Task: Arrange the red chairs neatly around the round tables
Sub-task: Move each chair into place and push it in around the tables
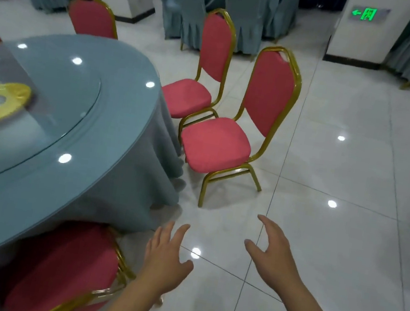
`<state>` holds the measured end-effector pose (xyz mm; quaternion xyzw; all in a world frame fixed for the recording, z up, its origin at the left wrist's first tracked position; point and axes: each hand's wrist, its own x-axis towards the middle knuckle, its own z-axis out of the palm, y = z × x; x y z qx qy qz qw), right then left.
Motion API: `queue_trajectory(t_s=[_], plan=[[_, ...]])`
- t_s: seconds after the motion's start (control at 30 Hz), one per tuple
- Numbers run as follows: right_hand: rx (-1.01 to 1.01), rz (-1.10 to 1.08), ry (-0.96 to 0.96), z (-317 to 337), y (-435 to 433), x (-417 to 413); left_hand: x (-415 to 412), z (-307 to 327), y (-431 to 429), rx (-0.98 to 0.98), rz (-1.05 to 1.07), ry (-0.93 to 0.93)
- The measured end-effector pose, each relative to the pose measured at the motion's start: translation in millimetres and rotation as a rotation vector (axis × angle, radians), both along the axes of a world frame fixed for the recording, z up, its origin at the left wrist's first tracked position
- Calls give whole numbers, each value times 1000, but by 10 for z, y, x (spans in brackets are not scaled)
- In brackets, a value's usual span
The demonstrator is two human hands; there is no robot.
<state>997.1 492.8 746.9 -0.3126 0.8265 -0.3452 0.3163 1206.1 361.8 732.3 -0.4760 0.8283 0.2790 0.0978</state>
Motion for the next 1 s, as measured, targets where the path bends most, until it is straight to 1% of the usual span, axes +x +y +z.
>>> queue_trajectory(t_s=[0.17,0.3,0.4,0.57,0.63,0.77,0.87,1.0], plan=[[24,-19,0,-31,-187,-766,-670,-28,-417,-26,3,-2],[45,-29,41,22,-480,-1466,-1461,-32,-1001,-45,-14,16],[56,-63,101,90,-742,-2058,-2146,-127,-1491,-57,-54,3],[77,-157,169,308,-1348,-3166,-3562,-195,-2498,10,-71,80],[86,-223,168,434,-1603,-3557,-4118,-111,-2864,49,-94,119],[7,-333,134,588,-2072,-4110,-5188,74,-3455,57,-147,239],[14,-339,98,560,-2301,-4422,-5906,184,-3730,139,-90,316],[41,-297,55,469,-2564,-4915,-6663,183,-3894,251,96,439]])
